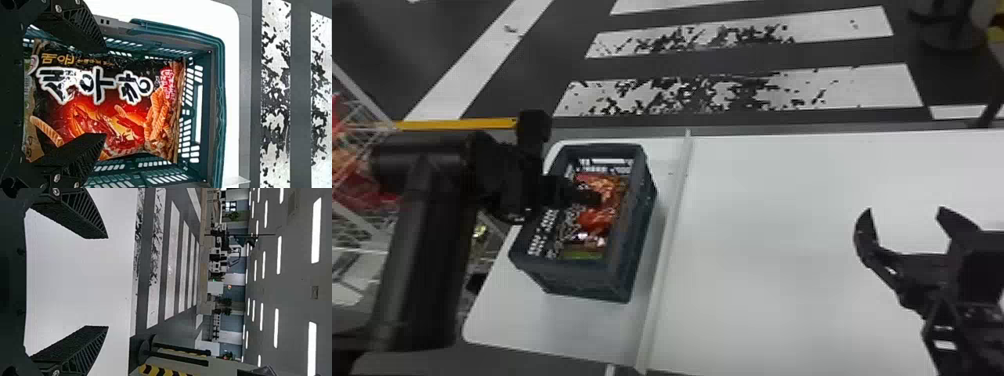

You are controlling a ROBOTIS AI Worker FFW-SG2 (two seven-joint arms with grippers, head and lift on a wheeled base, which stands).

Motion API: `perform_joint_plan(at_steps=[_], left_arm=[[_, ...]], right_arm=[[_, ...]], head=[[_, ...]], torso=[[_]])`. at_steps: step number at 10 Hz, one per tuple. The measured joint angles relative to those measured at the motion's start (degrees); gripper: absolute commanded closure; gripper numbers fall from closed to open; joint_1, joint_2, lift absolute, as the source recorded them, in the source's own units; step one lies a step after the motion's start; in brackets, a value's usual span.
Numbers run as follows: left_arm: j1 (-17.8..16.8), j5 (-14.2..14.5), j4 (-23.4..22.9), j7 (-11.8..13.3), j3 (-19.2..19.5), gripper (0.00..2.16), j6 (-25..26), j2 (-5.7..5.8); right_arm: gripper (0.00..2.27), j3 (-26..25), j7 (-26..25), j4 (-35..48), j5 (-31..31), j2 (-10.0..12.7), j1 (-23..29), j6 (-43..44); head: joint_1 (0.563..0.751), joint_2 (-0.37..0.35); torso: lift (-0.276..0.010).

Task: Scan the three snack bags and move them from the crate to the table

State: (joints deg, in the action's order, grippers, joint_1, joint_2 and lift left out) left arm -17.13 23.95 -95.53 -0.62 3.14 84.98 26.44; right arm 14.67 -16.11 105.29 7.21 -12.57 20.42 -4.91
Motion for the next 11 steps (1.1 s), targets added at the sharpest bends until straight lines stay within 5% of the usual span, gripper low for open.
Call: perform_joint_plan(at_steps=[4, 5, 7, 8, 11], left_arm=[[0.16, -0.61, 4.17, 0.86, -1.4, 0.13, -4.68, -2.04], [0.37, -0.86, 5.52, 1.1, -1.21, 0.3, -4.84, -2.18], [0.51, -1.34, 8.7, 3.15, -0.46, 1.78, -5.43, -2.34], [0.83, -1.95, 9.63, 4.51, -0.37, 2.15, -6.79, -2.84], [2.74, -2.07, 6.22, 4.25, 1.11, 2.15, -7.22, -3.77]], right_arm=[[0.06, 1.45, -0.68, -1.16, -0.73, -0.6, -1.49, 0.2], [0.06, 1.88, -0.68, -1.81, -0.71, -1.0, -2.06, 0.5], [0.05, 2.6, -0.67, -3.25, -0.27, -1.78, -3.17, 1.35], [0.05, 2.84, -0.7, -3.79, -0.13, -2.09, -3.4, 1.87], [0.05, 2.89, -2.16, -4.17, 0.08, -2.49, -3.09, 2.96]], head=[[0.695, 0.224], [0.695, 0.228], [0.695, 0.237], [0.695, 0.235], [0.695, 0.217]], torso=[[-0.062], [-0.062], [-0.062], [-0.062], [-0.062]])
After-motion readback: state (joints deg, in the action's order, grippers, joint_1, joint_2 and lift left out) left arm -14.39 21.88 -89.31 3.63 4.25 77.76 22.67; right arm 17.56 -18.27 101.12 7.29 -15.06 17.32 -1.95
